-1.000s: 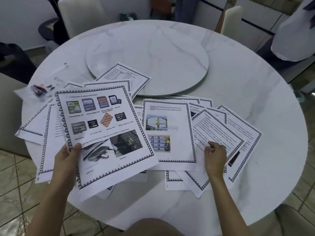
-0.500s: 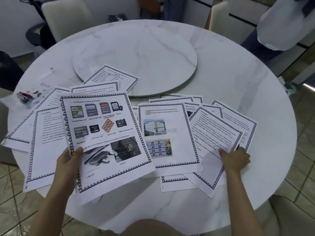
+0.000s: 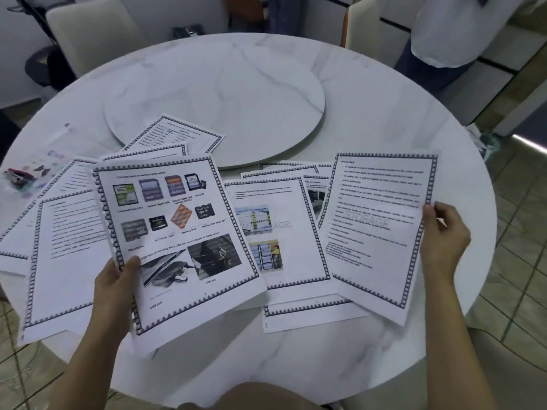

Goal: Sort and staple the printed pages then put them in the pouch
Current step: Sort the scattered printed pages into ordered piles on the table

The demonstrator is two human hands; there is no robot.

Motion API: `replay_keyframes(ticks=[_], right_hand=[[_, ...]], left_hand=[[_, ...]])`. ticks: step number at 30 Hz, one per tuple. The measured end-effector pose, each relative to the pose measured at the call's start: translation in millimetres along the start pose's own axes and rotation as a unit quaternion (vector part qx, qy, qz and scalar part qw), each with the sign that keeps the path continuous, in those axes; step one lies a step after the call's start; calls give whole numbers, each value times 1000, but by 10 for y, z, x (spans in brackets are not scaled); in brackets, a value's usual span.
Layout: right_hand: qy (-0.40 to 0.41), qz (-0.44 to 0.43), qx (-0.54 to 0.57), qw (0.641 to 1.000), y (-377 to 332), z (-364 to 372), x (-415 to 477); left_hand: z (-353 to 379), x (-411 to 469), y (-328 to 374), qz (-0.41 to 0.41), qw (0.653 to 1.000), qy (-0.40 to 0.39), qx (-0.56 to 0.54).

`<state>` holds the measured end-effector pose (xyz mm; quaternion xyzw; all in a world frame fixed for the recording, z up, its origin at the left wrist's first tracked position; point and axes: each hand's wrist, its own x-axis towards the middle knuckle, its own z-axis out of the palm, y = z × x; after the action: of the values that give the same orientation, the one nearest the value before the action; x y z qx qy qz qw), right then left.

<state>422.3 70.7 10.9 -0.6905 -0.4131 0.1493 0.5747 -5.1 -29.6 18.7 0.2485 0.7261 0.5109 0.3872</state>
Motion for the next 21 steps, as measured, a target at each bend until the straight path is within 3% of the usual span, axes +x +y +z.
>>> replay_keyframes(ticks=[21], right_hand=[[64,79,137,985,-266,-383,364]], left_hand=[[146,60,-75,-16,1000,-5,-1]])
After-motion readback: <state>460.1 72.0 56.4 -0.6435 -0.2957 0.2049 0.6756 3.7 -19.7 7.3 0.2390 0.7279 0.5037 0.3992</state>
